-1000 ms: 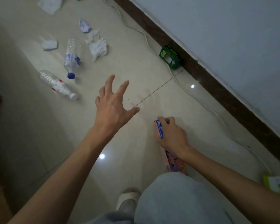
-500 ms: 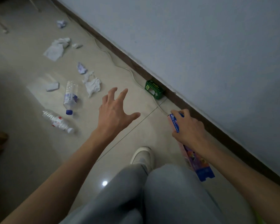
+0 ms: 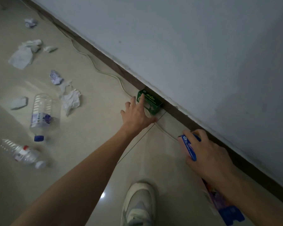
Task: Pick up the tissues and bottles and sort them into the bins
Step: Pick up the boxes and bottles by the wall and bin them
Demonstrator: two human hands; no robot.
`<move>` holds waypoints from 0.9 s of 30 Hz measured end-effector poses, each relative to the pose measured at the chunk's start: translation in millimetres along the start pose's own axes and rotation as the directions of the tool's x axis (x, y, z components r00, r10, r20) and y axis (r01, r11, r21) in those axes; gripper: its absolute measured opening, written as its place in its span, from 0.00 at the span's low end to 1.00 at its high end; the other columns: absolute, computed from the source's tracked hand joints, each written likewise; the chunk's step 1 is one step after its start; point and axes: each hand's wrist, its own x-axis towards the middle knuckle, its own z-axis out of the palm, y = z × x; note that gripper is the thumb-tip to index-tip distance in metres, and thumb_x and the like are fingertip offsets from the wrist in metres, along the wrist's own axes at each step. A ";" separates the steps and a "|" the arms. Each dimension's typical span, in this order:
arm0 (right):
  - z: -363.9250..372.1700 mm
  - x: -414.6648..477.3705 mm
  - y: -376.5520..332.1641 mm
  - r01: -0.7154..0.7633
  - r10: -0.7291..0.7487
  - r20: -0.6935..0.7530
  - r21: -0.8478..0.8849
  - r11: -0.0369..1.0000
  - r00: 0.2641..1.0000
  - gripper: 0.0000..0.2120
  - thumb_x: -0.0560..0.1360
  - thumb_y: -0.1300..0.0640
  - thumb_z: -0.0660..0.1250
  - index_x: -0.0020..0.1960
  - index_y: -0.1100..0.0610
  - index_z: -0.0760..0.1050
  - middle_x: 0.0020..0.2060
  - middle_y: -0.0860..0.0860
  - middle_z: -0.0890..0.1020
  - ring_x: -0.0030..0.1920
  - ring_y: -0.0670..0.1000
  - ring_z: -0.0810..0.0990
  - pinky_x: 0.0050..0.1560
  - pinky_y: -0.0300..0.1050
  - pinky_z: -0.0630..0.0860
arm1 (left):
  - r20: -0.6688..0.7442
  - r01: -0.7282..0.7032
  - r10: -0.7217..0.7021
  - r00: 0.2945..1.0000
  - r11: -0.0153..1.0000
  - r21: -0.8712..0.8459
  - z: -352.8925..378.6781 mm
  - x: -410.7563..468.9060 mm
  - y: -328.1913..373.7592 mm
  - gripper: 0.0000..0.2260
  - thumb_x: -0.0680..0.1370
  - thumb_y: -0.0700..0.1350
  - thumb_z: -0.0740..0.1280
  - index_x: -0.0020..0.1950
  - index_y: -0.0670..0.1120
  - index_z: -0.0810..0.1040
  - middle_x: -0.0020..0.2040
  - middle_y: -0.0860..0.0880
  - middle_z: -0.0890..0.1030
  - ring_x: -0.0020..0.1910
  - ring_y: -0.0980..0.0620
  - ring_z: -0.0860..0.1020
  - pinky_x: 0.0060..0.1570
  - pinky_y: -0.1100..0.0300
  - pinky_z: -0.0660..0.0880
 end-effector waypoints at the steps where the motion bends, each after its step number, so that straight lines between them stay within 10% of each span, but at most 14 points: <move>1: 0.2 0.8 0.6 -0.004 0.004 0.007 0.011 1.000 1.000 0.37 0.77 0.43 0.70 0.77 0.41 0.51 0.67 0.46 0.62 0.48 0.44 0.75 0.37 0.35 0.70 | 0.006 0.007 -0.007 1.000 1.000 -0.018 4.9 7.1 2.7 0.58 0.65 0.74 0.74 0.85 0.58 0.46 0.83 0.45 0.56 0.79 0.37 0.60 0.71 0.31 0.67; 11: 0.8 -2.2 2.1 -0.062 0.059 0.075 0.032 0.998 0.995 0.39 0.77 0.41 0.70 0.80 0.40 0.51 0.69 0.43 0.61 0.50 0.41 0.72 0.32 0.29 0.58 | -0.056 0.075 -0.095 0.994 0.955 -0.286 31.3 37.8 17.1 0.59 0.62 0.63 0.80 0.83 0.60 0.47 0.76 0.43 0.62 0.71 0.37 0.68 0.65 0.33 0.73; 27: -12.3 3.9 -47.6 0.058 -0.058 0.010 0.049 0.997 0.998 0.41 0.78 0.42 0.70 0.81 0.40 0.47 0.74 0.45 0.59 0.63 0.46 0.76 0.43 0.29 0.70 | -0.184 -0.099 0.028 0.982 0.916 -0.389 -11.2 -62.4 -42.3 0.52 0.64 0.45 0.85 0.81 0.55 0.60 0.76 0.51 0.56 0.75 0.42 0.64 0.71 0.48 0.73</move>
